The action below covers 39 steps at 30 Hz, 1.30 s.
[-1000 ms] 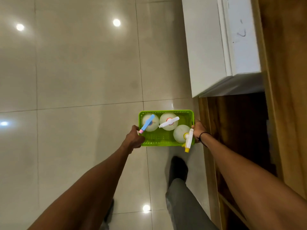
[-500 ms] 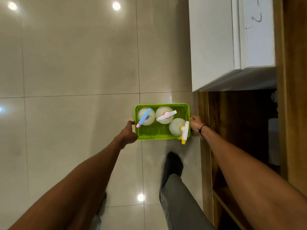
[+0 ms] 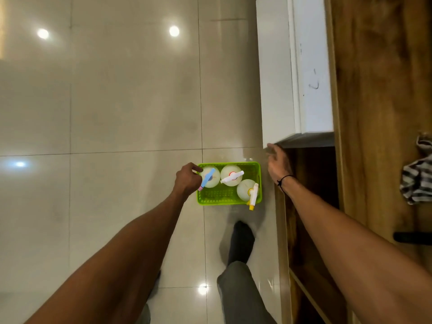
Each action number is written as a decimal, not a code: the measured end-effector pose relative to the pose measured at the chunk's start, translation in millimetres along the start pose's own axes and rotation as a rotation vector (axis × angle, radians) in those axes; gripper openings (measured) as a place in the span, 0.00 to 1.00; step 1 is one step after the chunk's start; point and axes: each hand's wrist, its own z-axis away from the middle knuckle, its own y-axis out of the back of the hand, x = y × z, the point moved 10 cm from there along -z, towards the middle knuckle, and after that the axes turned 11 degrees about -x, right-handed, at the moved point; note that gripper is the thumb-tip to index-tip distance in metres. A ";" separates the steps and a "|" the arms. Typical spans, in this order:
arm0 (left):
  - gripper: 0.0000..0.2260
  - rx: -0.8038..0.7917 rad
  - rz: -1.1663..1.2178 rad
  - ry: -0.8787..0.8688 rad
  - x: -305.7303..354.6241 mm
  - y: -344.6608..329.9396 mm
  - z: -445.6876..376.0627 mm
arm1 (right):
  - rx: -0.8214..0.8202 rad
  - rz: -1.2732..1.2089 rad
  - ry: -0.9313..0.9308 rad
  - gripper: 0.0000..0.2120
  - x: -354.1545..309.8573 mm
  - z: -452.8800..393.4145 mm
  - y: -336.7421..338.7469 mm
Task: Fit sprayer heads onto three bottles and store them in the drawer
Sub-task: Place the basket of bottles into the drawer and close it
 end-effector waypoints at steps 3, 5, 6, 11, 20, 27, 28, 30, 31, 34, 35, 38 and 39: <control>0.17 0.007 -0.004 -0.035 25.9 2.7 6.2 | 0.031 0.020 0.038 0.22 -34.6 4.5 -0.3; 0.16 -0.002 -0.010 -0.051 39.1 3.7 7.8 | 0.158 0.011 -0.060 0.16 -42.5 6.0 5.8; 0.16 -0.010 -0.009 -0.054 44.4 3.2 9.2 | 0.243 0.011 -0.137 0.15 -41.2 10.8 11.1; 0.19 -0.056 -0.012 -0.095 67.3 -6.2 24.7 | 0.463 -0.155 -0.329 0.15 -35.8 43.0 27.0; 0.15 -0.145 0.029 -0.250 145.2 -22.5 38.7 | 0.304 0.100 -0.128 0.12 -53.2 45.0 42.3; 0.25 -0.280 0.289 -0.183 173.9 -34.7 40.2 | -0.001 -0.072 -0.124 0.14 -61.8 50.5 14.2; 0.27 -0.306 0.302 -0.183 178.8 -38.5 42.5 | -0.031 -0.057 -0.133 0.15 -63.8 51.1 9.5; 0.30 -0.339 0.314 -0.192 189.5 -42.8 47.4 | -0.064 -0.002 -0.135 0.19 -69.9 50.2 2.0; 0.31 -0.347 0.318 -0.197 194.0 -42.8 49.6 | -0.091 0.018 -0.123 0.20 -74.7 50.0 -3.8; 0.34 -0.324 0.310 -0.217 201.4 -37.9 51.2 | -0.184 0.080 -0.076 0.24 -91.7 54.6 -21.6; 0.34 -0.301 0.296 -0.225 201.0 -33.9 50.6 | -0.209 0.066 -0.065 0.25 -96.1 56.4 -25.6; 0.34 -0.249 0.252 -0.262 193.8 -16.0 48.3 | -0.261 -0.015 -0.047 0.25 -112.9 62.0 -35.3; 0.33 -0.258 0.250 -0.262 189.4 -10.7 47.2 | -0.278 -0.012 -0.038 0.24 -119.9 63.2 -38.7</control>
